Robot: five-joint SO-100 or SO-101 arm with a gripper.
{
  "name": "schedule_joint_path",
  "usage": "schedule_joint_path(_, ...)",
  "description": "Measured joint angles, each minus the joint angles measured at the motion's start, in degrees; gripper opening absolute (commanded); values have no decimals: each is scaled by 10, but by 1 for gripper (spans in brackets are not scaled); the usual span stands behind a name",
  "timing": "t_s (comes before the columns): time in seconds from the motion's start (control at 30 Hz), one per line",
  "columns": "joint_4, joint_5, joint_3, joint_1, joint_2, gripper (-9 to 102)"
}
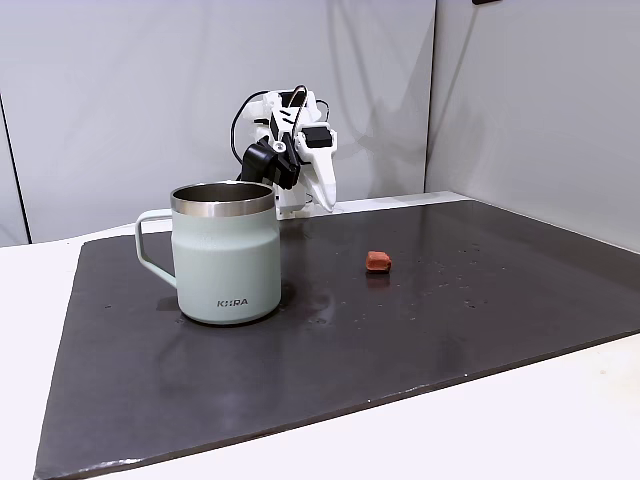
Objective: Grasp a cube and put it in the cup.
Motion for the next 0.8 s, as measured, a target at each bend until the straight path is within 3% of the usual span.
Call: schedule_joint_path(0.8,0,18,-3,16,0,0)
